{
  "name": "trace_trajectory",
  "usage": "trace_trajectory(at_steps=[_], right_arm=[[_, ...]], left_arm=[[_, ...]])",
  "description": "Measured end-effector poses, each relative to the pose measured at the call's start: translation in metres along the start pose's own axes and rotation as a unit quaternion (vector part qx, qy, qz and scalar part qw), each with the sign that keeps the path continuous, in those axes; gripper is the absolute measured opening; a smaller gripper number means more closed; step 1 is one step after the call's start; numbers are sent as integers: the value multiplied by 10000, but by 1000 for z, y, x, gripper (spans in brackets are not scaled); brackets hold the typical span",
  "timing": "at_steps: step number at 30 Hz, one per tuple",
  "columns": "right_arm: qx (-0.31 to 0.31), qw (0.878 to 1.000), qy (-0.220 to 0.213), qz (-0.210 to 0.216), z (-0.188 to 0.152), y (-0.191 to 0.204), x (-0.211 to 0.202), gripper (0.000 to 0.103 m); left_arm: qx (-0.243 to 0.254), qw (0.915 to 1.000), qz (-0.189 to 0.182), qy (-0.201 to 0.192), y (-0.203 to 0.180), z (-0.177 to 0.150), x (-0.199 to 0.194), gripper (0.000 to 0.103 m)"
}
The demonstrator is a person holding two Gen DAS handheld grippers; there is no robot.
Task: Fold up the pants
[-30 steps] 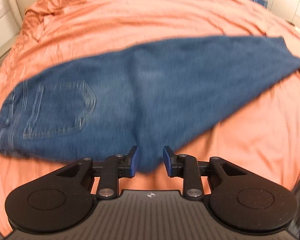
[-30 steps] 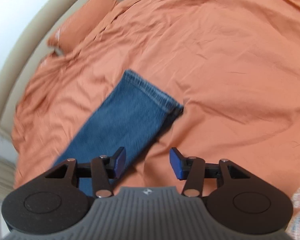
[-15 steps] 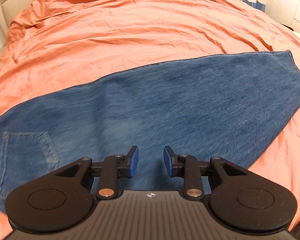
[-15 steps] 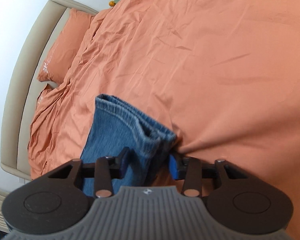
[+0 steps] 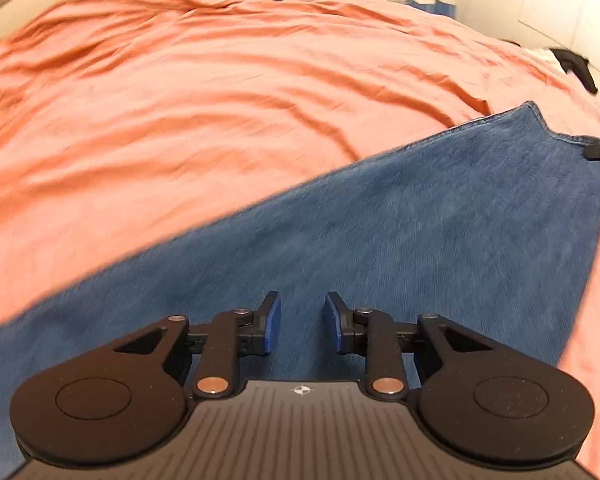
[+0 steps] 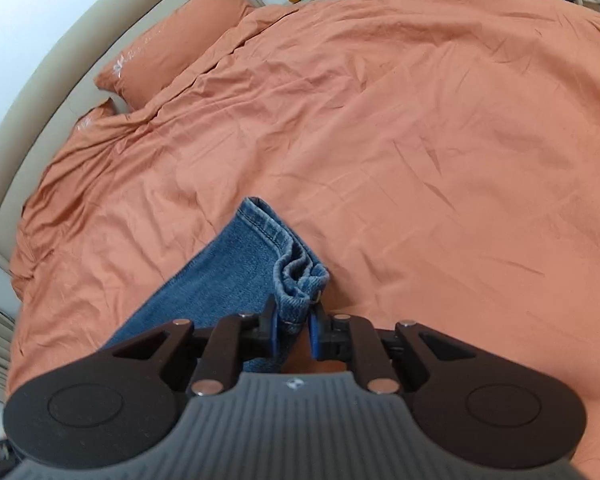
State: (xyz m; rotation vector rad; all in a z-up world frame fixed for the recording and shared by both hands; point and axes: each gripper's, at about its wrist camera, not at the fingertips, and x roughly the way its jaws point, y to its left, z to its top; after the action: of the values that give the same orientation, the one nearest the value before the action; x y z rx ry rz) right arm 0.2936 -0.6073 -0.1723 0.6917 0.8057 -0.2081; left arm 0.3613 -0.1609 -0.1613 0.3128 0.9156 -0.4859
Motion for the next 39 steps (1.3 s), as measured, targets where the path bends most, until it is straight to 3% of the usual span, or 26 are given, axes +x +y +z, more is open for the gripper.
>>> trace_trajectory(at_steps=[10,14,20,25,32,36,39], right_arm=[[-529,9984,155,-84,3,6,5,8],[-473,9987,172,-63,7,5,11,9],[-510,9986,16,-117,8,17,1,9],[-762,9969,-196,-67,15,46,-25,9],[-1435,9873,-659,154,20,118,-75,9],[-1808,9796,-823,310,16,164,-100,9],[-2138,9722,-896,321,7,202,-113,9]], left_arm=[[374,9988,279,135,-19,50,76,18],[567,9975,391,134,-29,55,87,10],[564,9970,530,-4,-33,54,72,9],[348,9993,84,-129,-40,41,27,10],[550,9961,-691,39,-76,-20,-12,10],[309,9964,-783,58,-87,-44,-18,0],[85,9923,-1227,116,-79,-49,-38,7]])
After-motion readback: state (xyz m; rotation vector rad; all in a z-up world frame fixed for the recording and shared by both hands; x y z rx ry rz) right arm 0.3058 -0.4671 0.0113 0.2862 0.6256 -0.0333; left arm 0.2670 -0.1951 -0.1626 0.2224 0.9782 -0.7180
